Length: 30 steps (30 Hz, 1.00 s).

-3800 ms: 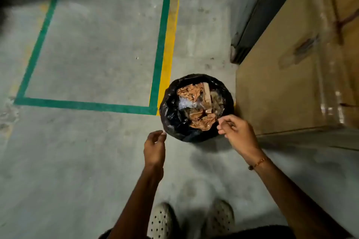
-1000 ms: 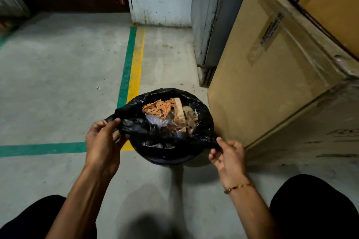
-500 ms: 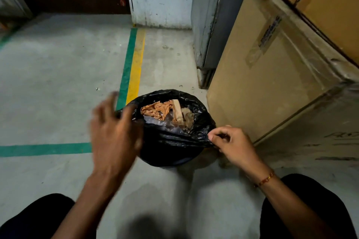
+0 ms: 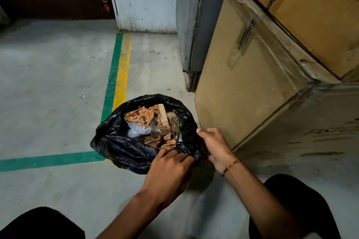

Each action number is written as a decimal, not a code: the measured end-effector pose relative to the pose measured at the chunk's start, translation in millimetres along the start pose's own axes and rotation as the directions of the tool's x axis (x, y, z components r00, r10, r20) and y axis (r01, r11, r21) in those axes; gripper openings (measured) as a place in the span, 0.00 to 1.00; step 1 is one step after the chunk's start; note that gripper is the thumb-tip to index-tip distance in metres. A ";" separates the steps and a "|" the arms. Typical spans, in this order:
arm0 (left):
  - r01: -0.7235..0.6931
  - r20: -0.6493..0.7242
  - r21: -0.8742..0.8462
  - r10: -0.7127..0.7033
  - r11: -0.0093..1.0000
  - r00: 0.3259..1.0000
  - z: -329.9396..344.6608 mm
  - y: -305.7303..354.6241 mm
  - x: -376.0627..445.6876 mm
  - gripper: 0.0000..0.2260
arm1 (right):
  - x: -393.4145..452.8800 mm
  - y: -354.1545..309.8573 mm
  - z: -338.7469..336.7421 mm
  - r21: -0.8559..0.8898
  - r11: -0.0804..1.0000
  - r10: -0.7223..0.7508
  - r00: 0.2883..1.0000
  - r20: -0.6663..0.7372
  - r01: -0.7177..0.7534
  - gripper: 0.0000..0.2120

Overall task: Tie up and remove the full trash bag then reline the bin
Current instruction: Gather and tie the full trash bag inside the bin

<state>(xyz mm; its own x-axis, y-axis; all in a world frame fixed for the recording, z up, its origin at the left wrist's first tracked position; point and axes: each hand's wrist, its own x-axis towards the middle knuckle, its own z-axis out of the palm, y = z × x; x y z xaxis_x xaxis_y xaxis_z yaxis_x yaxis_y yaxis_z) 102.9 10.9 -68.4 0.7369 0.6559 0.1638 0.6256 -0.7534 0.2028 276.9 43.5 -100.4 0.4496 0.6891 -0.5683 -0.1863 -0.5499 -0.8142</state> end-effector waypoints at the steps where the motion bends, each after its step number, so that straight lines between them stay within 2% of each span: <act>1: -0.017 0.006 -0.005 0.017 1.000 1.000 3.2 0.1 -0.4 0.04 | 9.1 0.7 3.3 0.035 0.998 0.054 0.998 0.042 -0.055 0.13; 3: -0.039 0.008 0.000 0.039 0.999 0.999 9.0 -0.1 -0.6 0.04 | 22.4 -0.6 8.5 0.063 0.984 0.156 0.978 0.138 -0.166 0.17; 5: -0.048 0.009 0.011 0.047 0.999 0.999 12.5 -0.9 -0.9 0.04 | 34.6 -4.0 12.8 0.097 0.974 0.189 0.968 0.163 -0.206 0.19; 7: -0.046 0.030 0.010 0.045 0.999 0.999 14.4 -0.4 -1.9 0.05 | 44.6 -9.8 14.4 0.164 0.971 0.153 0.979 0.135 -0.174 0.12; 8: -0.046 0.039 0.006 0.046 0.999 0.998 15.2 0.1 -2.6 0.05 | 50.3 -13.4 15.0 0.179 0.974 0.119 0.987 0.103 -0.137 0.08; 10: -0.047 0.048 0.005 0.046 0.999 0.998 16.3 1.2 -4.2 0.04 | 63.3 -20.9 15.9 0.095 0.995 0.018 1.000 0.012 -0.019 0.06; 13: -0.025 0.017 -0.013 0.025 1.000 1.000 15.5 -2.0 -5.0 0.04 | 76.2 -39.5 20.6 -0.071 0.985 -0.166 0.981 -0.104 0.159 0.10; 15: 0.010 -0.008 -0.022 -0.010 1.000 1.000 10.4 -7.5 -3.4 0.06 | 77.4 -56.3 26.0 -0.092 0.947 -0.317 0.939 -0.133 0.307 0.11; 17: 0.062 -0.030 -0.009 -0.062 0.998 0.998 1.4 -15.7 0.5 0.10 | 67.6 -73.2 30.1 -0.062 0.884 -0.467 0.877 -0.118 0.462 0.11; 19: 0.117 -0.069 0.013 -0.116 0.993 0.991 -9.0 -29.2 6.9 0.12 | 47.8 -82.4 28.8 -0.132 0.788 -0.610 0.791 -0.044 0.601 0.12; 21: 0.197 -0.144 -0.007 -0.196 0.980 0.970 -21.2 -46.9 15.5 0.10 | 24.5 -84.5 21.7 -0.320 0.616 -0.729 0.675 0.113 0.720 0.14; 24: 0.325 -0.212 -0.125 -0.345 0.937 0.914 -35.3 -73.0 29.6 0.14 | -7.3 -76.6 12.2 -0.464 0.368 -0.745 0.554 0.371 0.806 0.13; 26: 0.311 -0.140 -0.115 -0.325 0.944 0.935 -40.4 -83.1 44.1 0.25 | -18.0 -67.4 9.9 -0.454 0.292 -0.740 0.500 0.450 0.842 0.12; 28: 0.206 0.061 -0.104 -0.200 0.973 0.978 -45.0 -88.8 62.5 0.35 | -21.1 -60.2 8.4 -0.444 0.280 -0.748 0.483 0.455 0.851 0.10; 29: 0.200 0.214 -0.193 -0.157 0.961 0.964 -48.9 -92.2 70.9 0.39 | -20.9 -58.8 8.2 -0.441 0.292 -0.756 0.487 0.437 0.849 0.10; 30: 0.241 0.361 -0.344 -0.109 0.907 0.926 -54.9 -96.7 78.1 0.42 | -20.0 -58.7 7.9 -0.438 0.311 -0.765 0.496 0.411 0.844 0.09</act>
<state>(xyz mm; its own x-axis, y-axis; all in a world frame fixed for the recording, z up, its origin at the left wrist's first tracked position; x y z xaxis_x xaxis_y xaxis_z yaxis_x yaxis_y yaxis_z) 85.9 137.6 -22.3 0.7067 0.6726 -0.2194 0.6571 -0.5091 0.5560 271.9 65.8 -42.2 0.0058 0.9563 0.2923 0.7037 0.2038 -0.6807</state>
